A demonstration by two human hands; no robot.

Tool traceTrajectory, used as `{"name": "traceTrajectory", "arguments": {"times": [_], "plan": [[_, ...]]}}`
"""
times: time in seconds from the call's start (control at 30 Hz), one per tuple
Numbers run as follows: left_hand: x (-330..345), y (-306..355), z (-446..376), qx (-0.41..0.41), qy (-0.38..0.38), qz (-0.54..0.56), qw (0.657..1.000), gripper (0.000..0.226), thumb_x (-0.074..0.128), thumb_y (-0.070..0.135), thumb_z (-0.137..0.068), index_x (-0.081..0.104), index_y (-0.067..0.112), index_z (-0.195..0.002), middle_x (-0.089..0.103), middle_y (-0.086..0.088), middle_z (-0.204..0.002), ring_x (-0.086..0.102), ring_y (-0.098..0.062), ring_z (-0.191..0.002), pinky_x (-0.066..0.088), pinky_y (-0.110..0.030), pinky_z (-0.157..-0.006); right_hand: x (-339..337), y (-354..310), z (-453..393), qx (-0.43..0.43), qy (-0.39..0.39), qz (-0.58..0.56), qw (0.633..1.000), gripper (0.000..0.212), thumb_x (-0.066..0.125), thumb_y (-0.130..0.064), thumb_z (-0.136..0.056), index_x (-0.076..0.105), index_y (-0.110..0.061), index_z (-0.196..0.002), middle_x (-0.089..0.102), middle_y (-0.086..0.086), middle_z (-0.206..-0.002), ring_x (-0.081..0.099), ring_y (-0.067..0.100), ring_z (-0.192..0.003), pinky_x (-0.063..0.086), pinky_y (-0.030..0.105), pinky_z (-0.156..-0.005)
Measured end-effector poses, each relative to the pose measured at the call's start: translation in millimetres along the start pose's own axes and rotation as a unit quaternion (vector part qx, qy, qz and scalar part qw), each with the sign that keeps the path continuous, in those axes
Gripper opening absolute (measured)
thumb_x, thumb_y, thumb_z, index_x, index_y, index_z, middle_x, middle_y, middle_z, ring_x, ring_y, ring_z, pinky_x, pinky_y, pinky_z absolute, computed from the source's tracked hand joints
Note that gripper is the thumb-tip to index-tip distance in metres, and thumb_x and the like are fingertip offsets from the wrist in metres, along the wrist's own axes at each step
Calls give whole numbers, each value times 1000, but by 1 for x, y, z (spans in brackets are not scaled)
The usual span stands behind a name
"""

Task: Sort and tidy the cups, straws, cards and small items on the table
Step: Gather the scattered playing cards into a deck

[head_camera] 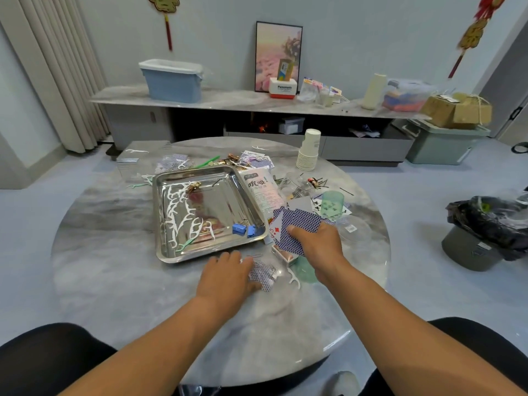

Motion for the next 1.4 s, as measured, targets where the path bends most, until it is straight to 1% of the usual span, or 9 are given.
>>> {"name": "traceTrajectory", "arguments": {"times": [0.17, 0.27, 0.37, 0.63, 0.73, 0.87, 1.07, 1.27, 1.4], "plan": [[-1, -25, 0, -85, 17, 33, 996, 42, 50, 57, -98, 48, 22, -122, 54, -1, -124, 52, -26, -117, 41, -38, -88, 18, 6, 9, 27, -66, 41, 997, 26, 80, -9, -84, 72, -10, -109, 76, 5, -96, 75, 23, -88, 62, 45, -85], [0, -33, -2, -98, 10, 105, 990, 43, 57, 51, -95, 48, 23, -126, 54, -1, -128, 52, -27, -120, 43, -41, -92, 30, 15, 15, 25, -99, 136, 986, 24, 81, -12, -82, 72, -12, -104, 76, 7, -100, 73, 24, -91, 61, 46, -86], [7, -35, -3, -92, -46, 147, 984, 52, 57, 45, -92, 45, 30, -140, 50, -2, -133, 50, -28, -126, 41, -43, -99, 42, 24, 21, 28, -127, 217, 967, 29, 84, -19, -80, 70, -12, -106, 73, 5, -104, 70, 21, -95, 59, 42, -88], [13, -50, -5, -93, -97, 223, 966, 35, 64, 28, -90, 62, 35, -124, 55, -2, -116, 58, -29, -115, 50, -43, -95, 75, 29, 34, -18, -208, 391, 896, 52, 89, -28, -72, 66, -15, -116, 70, 2, -113, 66, 20, -105, 56, 39, -91], [12, -54, -4, -94, -90, 228, 965, 34, 71, 28, -88, 63, 33, -121, 56, -1, -116, 59, -28, -114, 51, -42, -91, 80, 29, 35, -27, -213, 415, 884, 60, 92, -27, -69, 62, -18, -120, 68, 1, -118, 64, 20, -110, 54, 36, -92], [8, -53, 1, -86, -87, 262, 957, 55, 74, 37, -84, 52, 43, -135, 62, 0, -119, 62, -26, -110, 53, -44, -91, 84, 31, 35, -28, -208, 420, 883, 67, 91, -24, -69, 57, -18, -125, 67, 3, -122, 63, 23, -114, 54, 41, -96], [5, -49, 3, -78, -109, 297, 945, 38, 78, 40, -82, 64, 39, -117, 70, 7, -113, 66, -21, -104, 54, -42, -90, 89, 25, 36, -54, -211, 422, 880, 65, 90, -21, -69, 55, -20, -124, 66, 1, -123, 61, 22, -116, 53, 35, -91], [3, -45, 7, -69, -109, 335, 933, 62, 80, 39, -78, 53, 50, -133, 67, 12, -120, 65, -17, -109, 53, -43, -95, 88, 29, 37, -30, -224, 431, 874, 72, 93, -20, -66, 53, -19, -127, 63, 2, -125, 59, 23, -119, 54, 39, -95], [6, -46, 7, -66, -121, 342, 930, 50, 80, 35, -78, 61, 45, -124, 72, 16, -110, 66, -15, -104, 54, -42, -94, 88, 29, 38, -15, -226, 409, 884, 73, 93, -17, -67, 54, -18, -129, 64, 3, -126, 60, 24, -119, 55, 44, -98]]}}
Point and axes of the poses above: each hand's wrist, its own z-axis away from the middle knuckle, its own x-axis out of the palm, y = z × x, the point moved 10 cm from there along -z, towards the middle knuckle
